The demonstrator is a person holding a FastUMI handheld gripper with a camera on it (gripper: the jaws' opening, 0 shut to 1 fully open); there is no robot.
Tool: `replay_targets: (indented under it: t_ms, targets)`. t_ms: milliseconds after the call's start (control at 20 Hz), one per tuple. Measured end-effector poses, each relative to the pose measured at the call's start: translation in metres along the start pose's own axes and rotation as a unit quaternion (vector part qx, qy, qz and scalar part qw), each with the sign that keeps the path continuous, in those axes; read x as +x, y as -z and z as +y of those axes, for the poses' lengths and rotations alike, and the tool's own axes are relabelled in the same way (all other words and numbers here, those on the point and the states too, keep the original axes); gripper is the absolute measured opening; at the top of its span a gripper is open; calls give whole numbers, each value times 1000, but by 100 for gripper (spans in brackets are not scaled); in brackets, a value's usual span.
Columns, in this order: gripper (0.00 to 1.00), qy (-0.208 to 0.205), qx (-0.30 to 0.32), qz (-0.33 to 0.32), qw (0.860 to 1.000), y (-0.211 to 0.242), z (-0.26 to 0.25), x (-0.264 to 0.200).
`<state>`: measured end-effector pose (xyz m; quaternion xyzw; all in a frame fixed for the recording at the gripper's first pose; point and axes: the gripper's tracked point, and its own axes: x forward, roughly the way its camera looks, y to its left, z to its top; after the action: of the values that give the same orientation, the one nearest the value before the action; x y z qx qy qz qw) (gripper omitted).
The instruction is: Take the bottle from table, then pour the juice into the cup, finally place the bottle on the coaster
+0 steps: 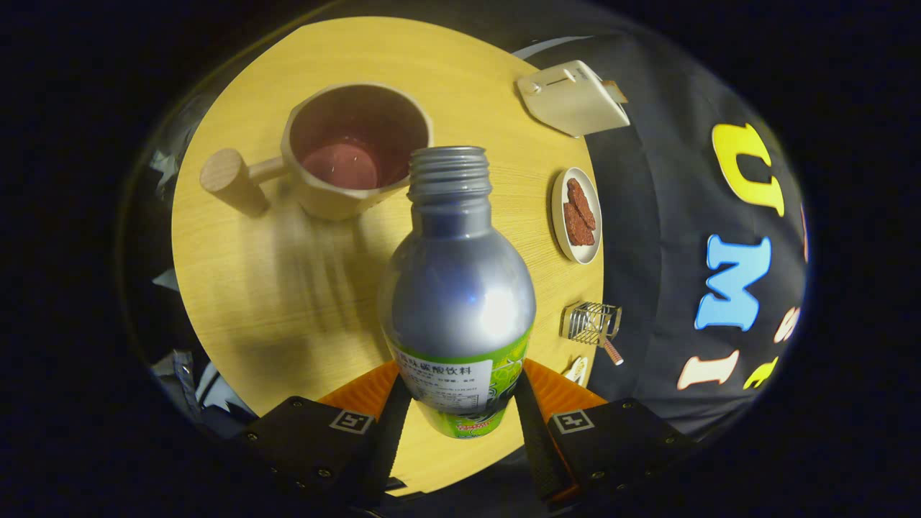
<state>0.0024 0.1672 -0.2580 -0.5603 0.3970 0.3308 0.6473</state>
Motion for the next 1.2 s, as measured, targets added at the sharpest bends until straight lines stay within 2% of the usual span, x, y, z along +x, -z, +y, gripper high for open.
replay_targets:
  t_ms: [200,450,650,900,1100,1200]
  targets:
    - [75,-25,90,-32,995,7,6,6]
    - [75,-16,169,-100,980,3,-8,3]
    - [75,-38,267,-135,954,3,-17,5]
    - [75,-40,341,-178,922,2,-28,8]
    - [75,-51,405,-226,884,-11,-37,10]
    - [75,-55,426,-238,871,-12,-43,14]
